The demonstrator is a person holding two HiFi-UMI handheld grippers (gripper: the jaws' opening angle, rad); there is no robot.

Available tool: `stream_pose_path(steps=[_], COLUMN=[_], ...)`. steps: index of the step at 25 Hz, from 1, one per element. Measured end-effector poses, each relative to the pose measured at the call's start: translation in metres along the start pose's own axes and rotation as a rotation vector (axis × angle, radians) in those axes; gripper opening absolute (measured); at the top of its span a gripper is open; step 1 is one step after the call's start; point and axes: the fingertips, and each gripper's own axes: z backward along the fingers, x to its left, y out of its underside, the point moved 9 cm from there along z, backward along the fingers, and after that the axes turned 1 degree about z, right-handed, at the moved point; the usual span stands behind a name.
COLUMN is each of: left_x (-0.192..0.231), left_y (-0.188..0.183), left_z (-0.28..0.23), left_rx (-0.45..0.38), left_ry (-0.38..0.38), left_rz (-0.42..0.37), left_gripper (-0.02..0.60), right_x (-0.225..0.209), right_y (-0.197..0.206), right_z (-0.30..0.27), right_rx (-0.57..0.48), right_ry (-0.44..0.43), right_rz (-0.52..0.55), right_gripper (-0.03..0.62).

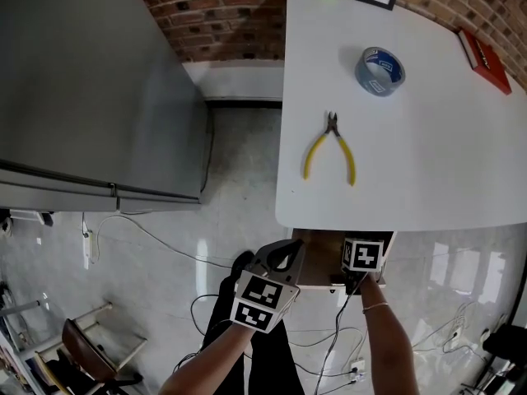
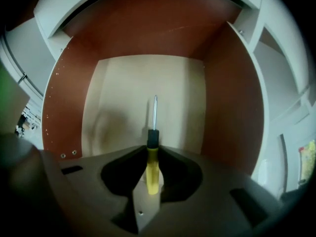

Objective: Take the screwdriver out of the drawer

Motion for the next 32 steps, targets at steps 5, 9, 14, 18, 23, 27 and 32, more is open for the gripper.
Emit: stream_pose_path(steps=[5, 9, 14, 18, 23, 27, 32], left_x=[-0.005, -0.010, -0.020, -0.023, -0.028, -0.040, -0.054], left_y=[-0.007, -0.014, -0.024, -0.033, -0.047, -0.060, -0.075], left_z=[0.003, 0.005, 0.012, 0.019, 0.026, 0.033, 0.040], left_rx=[0.000, 0.003, 0.009, 0.010, -0.001, -0.007, -0.017], left_ry=[0.012, 0.022, 0.042, 0.049, 0.070, 0.088, 0.119], left_rz=[-0.023, -0.043, -0.073, -0.097, -0.131, -0.161, -0.216], left_gripper=[-0.010, -0.010, -0.010, -0.011, -0.011, -0.009, -0.011], right_x=[-0.003, -0.007, -0.009, -0.006, -0.003, -0.001, 0.000], right_y=[-0.001, -0.005, -0.004, -0.002, 0.005, 0.009, 0.015], right_z=[0.019, 0.038, 0.074, 0.102, 0.133, 0.168, 0.212], right_rx=[-0.048, -0.086, -0.144, -0.185, -0.237, -0.280, -0.370], right_ry=[-0.005, -0.010, -0.028, -0.053, -0.070, -0.091, -0.103], right_rz=[-0.052, -0.100, -0.146, -0.199, -0.269, -0.291, -0.333], right_gripper=[0.077, 0.077, 0.077, 0.077, 0.077, 0.077, 0.077])
